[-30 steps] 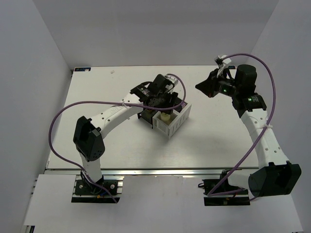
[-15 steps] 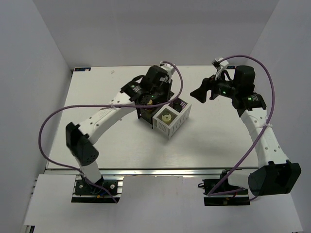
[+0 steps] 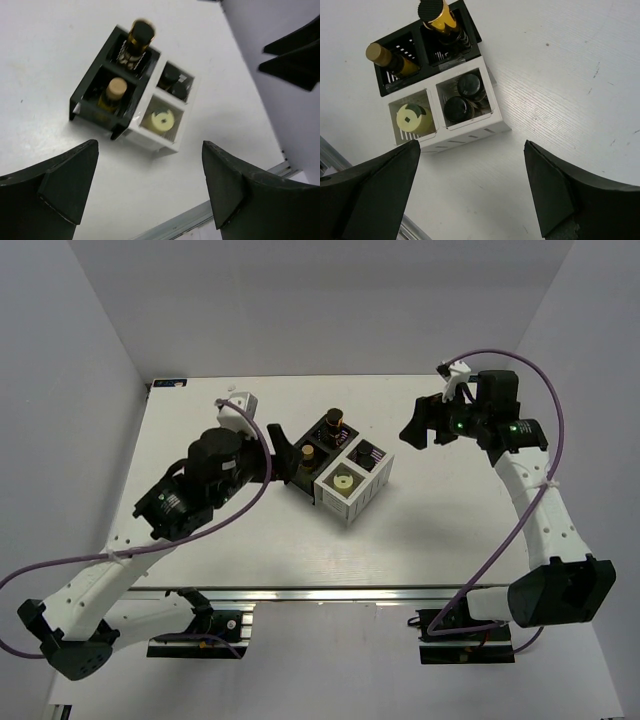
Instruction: Organize the condiment bottles
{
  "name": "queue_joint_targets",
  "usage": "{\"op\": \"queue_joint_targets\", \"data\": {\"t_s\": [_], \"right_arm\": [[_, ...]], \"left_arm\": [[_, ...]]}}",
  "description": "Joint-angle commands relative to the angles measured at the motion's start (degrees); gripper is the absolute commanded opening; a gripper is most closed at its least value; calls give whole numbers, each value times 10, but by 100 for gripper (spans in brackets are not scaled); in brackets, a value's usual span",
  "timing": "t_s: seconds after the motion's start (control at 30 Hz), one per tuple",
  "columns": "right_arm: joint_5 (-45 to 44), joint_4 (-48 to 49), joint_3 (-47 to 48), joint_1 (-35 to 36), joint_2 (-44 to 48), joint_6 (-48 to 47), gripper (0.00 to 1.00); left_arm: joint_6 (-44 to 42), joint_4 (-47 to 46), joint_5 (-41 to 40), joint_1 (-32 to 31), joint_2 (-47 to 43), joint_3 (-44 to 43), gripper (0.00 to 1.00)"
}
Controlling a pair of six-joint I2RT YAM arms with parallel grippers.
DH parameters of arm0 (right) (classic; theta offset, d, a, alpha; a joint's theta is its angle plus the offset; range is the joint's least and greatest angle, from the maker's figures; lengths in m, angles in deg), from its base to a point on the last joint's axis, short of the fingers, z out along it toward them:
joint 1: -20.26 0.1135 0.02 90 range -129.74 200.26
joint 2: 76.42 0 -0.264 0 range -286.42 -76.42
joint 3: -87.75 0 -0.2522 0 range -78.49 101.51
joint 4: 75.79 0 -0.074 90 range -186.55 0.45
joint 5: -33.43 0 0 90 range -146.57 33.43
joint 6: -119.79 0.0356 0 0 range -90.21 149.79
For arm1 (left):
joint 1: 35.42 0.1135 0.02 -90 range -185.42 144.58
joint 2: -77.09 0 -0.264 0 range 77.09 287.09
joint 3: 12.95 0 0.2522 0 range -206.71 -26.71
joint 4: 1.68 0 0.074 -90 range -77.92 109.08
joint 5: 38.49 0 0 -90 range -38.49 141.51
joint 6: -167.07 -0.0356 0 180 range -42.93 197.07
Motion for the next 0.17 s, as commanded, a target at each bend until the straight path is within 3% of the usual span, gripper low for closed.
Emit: {"op": "queue_joint_targets", "data": {"t_s": [0.0, 0.13], "right_arm": [[-24, 7, 22, -3, 24, 17, 89], [-25, 33, 7, -3, 35, 30, 89]], "left_arm": [[37, 7, -31, 0, -32, 53, 94], [39, 3, -36, 0, -55, 75, 96]]}}
